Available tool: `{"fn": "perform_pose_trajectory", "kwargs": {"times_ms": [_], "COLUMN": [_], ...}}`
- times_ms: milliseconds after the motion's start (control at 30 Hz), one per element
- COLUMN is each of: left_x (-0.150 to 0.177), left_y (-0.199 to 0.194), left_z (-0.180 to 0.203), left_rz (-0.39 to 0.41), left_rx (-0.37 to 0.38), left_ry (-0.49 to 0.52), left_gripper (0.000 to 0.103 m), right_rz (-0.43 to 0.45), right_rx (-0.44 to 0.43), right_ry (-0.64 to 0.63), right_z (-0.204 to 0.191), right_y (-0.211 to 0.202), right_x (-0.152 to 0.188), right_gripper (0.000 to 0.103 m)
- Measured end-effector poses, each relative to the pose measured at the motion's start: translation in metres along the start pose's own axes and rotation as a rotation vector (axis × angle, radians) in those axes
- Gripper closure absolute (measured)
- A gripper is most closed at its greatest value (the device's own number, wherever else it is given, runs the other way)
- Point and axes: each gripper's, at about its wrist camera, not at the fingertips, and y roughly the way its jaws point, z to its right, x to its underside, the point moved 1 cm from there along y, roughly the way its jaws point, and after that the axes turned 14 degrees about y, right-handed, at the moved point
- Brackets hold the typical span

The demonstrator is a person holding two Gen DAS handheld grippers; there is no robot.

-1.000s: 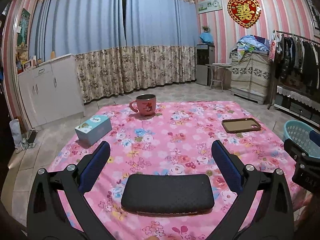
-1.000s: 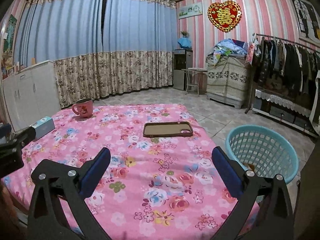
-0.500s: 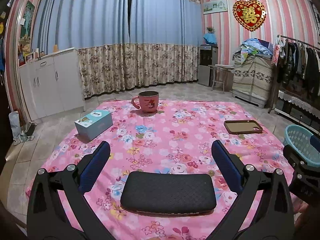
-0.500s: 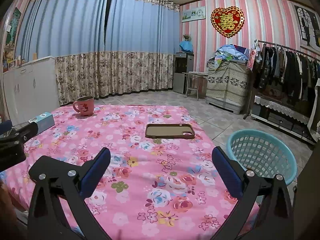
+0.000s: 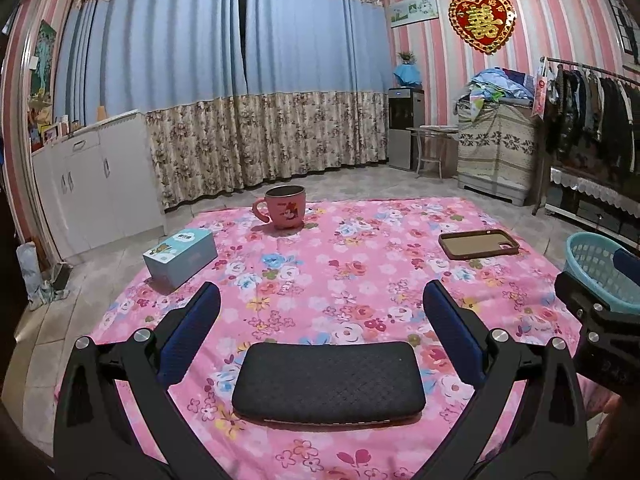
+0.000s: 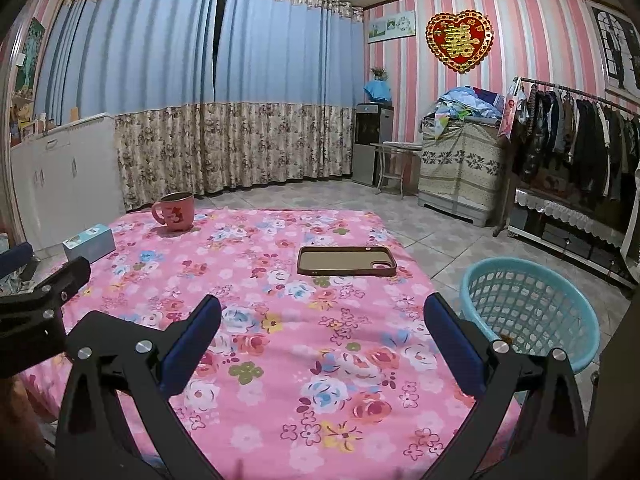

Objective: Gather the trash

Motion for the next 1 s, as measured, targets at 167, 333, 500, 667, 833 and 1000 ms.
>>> {"fn": "perform_pose_trajectory", "kwargs": {"times_ms": [167,333,500,667,833,1000], "left_x": [0.0004,0.0,0.0004,0.0007,0.0007,-0.0009], "left_y": [-0.0016,-0.0018,-0.0013,-0.0012,-0.0013,-0.0004], "left_z": [0.0027,0.0032,0.0025,0.0021,0.0018,0.0015], "left_rz": [0.004,0.003,0.003,0.004,0.003,0.004], "left_rx": [-0.001,-0.003,-0.004,-0.004,-0.004,-0.008], "left_ry": [0.009,0.009,0.008,0.008,0.005,0.001], "left_gripper": [0.005,0.005,0.005,0.005,0.005,0.005], "right_rz": [-0.003,-0.003,-0.001,0.001,0.002,0.006], "right_rx": [-0.001,-0.001,0.0,-0.001,0.0,0.003], "right_ry": [0.009,0.014,0.014,0.018,0.018,0.021], "right_z": [0.0011,0.0024,0.0027,0.0039,0.0039,0.0043], "right_y": [0.0015,0.0019,0.002,0.0011,0.0012,0.0025], "right_x": [-0.0003,-0.0003,-0.0004,-0.0007,-0.0009,-0.0016], "right_gripper": [0.004,0.004,0.004,0.004,0.004,0.004]}}
